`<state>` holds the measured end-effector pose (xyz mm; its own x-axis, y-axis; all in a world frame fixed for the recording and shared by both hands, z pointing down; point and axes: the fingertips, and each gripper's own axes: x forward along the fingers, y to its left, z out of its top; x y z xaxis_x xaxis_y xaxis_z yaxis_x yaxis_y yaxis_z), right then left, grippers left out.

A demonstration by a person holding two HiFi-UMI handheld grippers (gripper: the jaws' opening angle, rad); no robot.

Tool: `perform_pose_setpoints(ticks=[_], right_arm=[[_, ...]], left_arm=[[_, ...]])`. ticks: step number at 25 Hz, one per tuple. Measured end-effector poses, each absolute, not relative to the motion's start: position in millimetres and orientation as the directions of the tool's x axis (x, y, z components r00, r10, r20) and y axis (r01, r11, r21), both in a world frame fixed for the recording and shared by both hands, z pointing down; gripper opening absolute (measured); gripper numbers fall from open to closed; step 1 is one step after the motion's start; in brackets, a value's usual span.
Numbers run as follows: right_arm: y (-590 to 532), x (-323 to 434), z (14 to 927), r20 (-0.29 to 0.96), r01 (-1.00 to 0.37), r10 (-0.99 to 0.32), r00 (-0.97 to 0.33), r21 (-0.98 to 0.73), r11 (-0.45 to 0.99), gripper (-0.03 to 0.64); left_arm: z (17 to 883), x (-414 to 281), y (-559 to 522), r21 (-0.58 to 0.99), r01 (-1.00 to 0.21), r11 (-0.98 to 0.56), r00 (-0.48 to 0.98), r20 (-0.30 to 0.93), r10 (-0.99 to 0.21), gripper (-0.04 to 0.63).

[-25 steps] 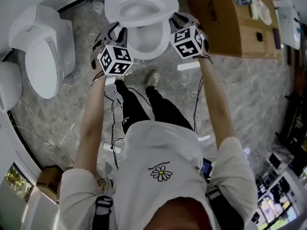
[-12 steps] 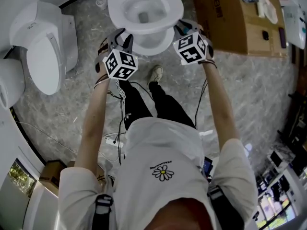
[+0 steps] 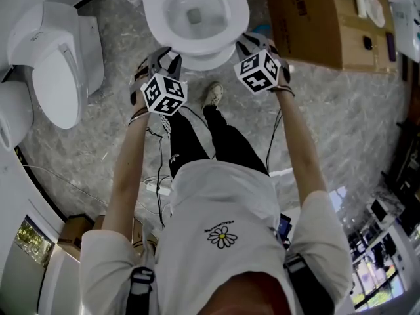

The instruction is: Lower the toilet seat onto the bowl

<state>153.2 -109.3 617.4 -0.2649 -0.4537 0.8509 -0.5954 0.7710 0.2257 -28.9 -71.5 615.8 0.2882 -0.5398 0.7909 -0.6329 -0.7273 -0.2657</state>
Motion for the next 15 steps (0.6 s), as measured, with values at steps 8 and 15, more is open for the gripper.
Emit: perform_pose_setpoints(ticks=[8, 15], right_arm=[[-90.5, 157.0, 648.7, 0.884, -0.558, -0.391, -0.254, 0.196, 0.806, 0.123], [-76.8, 163.4, 678.8, 0.916, -0.535, -0.324, -0.236, 0.156, 0.83, 0.121]], left_arm=[[646.8, -25.3, -52.8, -0.228, -0.599, -0.767, 0.284, 0.836, -0.47, 0.153], [679.9, -18.7, -37.6, -0.17, -0.584, -0.794, 0.291, 0.869, -0.4, 0.153]])
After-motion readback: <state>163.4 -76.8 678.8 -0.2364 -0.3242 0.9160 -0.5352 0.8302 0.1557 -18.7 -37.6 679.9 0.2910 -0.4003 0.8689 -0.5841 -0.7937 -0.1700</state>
